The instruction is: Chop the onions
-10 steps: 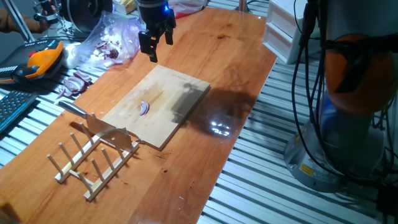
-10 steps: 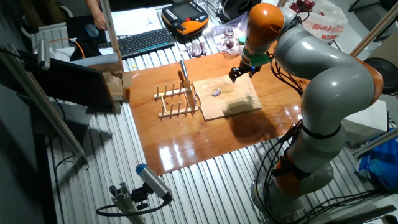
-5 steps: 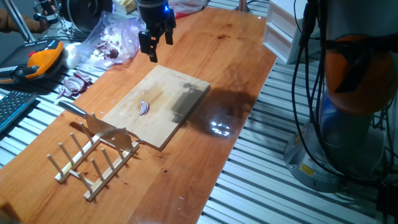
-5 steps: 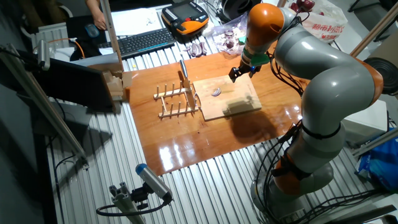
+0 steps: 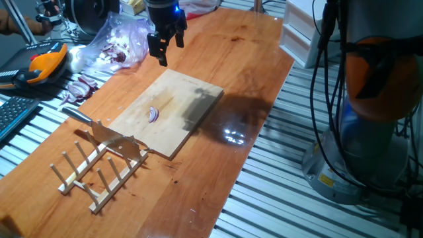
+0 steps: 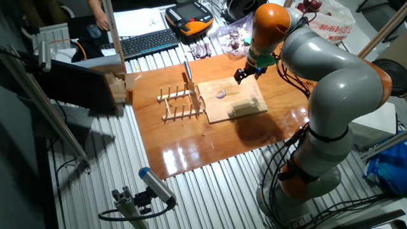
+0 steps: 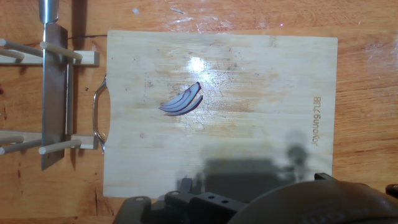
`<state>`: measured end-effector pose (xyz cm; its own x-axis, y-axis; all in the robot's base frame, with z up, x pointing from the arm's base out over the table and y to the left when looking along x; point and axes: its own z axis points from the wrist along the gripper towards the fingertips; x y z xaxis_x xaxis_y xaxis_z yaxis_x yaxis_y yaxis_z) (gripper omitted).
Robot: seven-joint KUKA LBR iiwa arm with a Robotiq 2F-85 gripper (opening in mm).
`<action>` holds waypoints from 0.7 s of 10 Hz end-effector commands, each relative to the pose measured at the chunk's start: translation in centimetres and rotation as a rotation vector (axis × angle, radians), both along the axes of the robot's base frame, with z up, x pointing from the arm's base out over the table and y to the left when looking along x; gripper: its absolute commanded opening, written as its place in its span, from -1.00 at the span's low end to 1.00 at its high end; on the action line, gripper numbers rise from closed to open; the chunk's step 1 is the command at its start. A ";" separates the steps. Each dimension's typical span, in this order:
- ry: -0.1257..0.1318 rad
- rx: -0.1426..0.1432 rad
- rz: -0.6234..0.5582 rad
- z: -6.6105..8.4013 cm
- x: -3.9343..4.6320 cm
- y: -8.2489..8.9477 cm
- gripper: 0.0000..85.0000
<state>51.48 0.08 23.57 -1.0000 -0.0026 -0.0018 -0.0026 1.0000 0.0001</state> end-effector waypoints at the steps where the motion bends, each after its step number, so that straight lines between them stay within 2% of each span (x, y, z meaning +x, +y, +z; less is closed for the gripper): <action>1: 0.179 0.019 0.271 0.0 0.01 0.0 -1.00; 7: 0.176 0.017 0.267 0.0 0.00 0.0 -1.00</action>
<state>51.48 0.07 23.59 -0.9611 -0.2185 0.1687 -0.2149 0.9758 0.0400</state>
